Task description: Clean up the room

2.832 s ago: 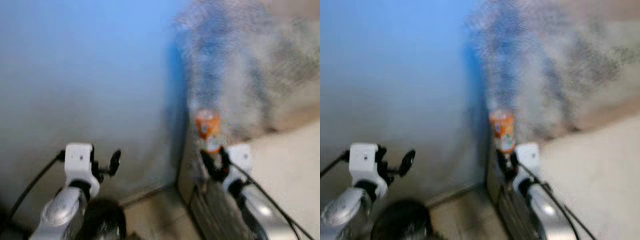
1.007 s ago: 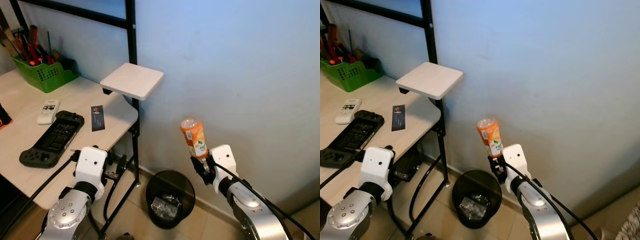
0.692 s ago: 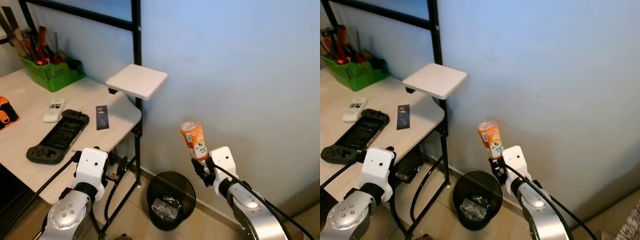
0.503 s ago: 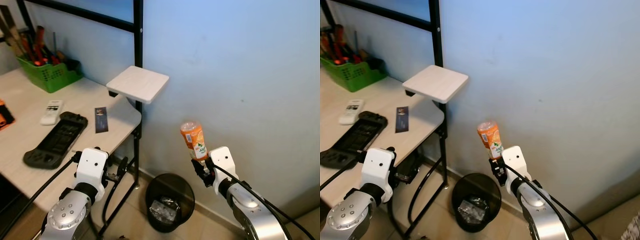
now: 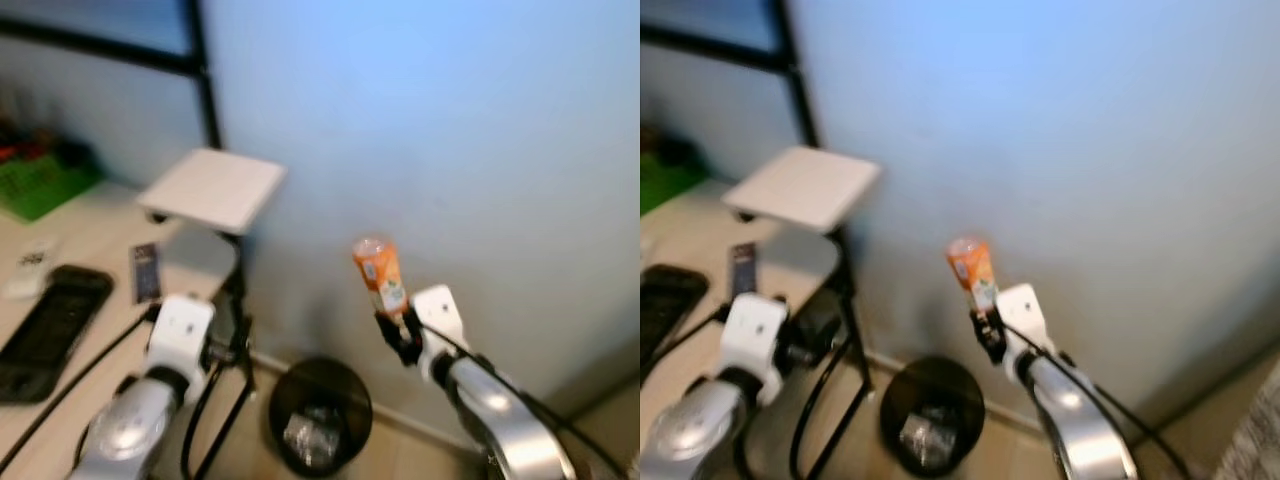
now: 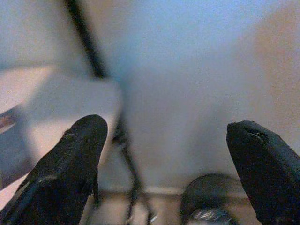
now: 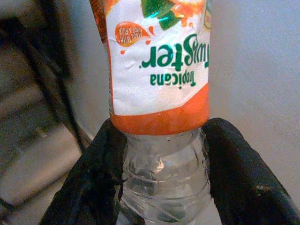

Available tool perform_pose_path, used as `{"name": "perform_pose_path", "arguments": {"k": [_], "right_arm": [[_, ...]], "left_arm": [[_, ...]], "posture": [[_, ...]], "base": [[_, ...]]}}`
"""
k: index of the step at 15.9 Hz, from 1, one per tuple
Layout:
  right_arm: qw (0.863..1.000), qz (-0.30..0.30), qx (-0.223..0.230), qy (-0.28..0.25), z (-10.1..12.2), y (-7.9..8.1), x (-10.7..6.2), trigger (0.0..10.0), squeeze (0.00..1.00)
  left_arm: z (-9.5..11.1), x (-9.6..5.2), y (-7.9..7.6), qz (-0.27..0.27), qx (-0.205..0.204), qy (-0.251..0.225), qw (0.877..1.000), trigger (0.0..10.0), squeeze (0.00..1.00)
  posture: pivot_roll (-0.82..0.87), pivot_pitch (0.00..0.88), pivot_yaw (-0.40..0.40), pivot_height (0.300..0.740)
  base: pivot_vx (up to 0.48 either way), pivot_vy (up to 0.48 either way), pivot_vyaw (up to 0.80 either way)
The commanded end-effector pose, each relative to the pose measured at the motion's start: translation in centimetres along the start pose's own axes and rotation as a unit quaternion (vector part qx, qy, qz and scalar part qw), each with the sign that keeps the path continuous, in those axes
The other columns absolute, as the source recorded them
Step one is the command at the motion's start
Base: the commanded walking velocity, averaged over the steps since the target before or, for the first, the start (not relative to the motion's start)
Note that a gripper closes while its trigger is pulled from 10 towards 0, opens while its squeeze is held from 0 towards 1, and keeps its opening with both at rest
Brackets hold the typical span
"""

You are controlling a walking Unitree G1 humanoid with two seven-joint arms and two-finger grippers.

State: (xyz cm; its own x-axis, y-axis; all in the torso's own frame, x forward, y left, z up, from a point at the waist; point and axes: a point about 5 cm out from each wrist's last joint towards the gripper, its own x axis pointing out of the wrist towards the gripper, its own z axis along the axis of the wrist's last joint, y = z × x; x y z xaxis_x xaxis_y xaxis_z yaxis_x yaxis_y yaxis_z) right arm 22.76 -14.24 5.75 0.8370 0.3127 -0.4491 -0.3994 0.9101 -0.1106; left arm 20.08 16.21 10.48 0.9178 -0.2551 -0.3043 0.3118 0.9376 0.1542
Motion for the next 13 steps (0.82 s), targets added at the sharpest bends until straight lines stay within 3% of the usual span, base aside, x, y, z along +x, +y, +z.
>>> {"name": "perform_pose_path", "arguments": {"k": [1,2,5,7,10,13], "right_arm": [[1.0,0.009,-0.015,0.005,0.0,0.1,0.2,10.0,0.0],[1.0,0.014,0.008,0.02,-0.2,-0.3,0.5,10.0,0.0],[0.992,0.072,-0.073,0.072,-1.0,0.0,2.2,10.0,0.0],[0.987,0.092,-0.087,0.099,-1.7,0.4,3.2,10.0,0.0],[0.968,0.134,-0.15,0.148,-3.1,2.1,6.2,10.0,0.0],[0.97,0.138,-0.133,0.152,-3.0,3.0,7.6,10.0,0.0]], "left_arm": [[-0.5,-0.3,-0.1,-0.01,0.005,0.015,1.0,10.0,0.0],[-0.6,-0.2,-0.5,-0.046,0.012,0.021,0.999,10.0,0.0],[-1.3,0.1,-1.0,-0.109,0.036,0.05,0.992,10.0,0.0],[-1.4,0.3,-1.1,-0.136,0.04,0.058,0.988,10.0,0.0],[-2.1,0.7,-1.1,-0.228,0.098,0.099,0.964,10.0,0.0],[-2.3,0.9,-0.6,-0.246,0.108,0.122,0.956,10.0,0.0]], "posture": [[0.06,0.0,-0.019,0.74],[0.06,0.0,-0.017,0.74],[0.05,0.0,-0.01,0.74],[0.05,0.0,-0.011,0.74],[0.05,0.0,-0.014,0.74],[0.06,0.0,-0.015,0.74]], "base": [[0.0,0.0,0.43],[0.0,0.0,0.0],[0.0,0.0,0.0],[0.0,0.0,0.0],[0.0,0.0,0.0],[0.0,0.0,0.0]]}}
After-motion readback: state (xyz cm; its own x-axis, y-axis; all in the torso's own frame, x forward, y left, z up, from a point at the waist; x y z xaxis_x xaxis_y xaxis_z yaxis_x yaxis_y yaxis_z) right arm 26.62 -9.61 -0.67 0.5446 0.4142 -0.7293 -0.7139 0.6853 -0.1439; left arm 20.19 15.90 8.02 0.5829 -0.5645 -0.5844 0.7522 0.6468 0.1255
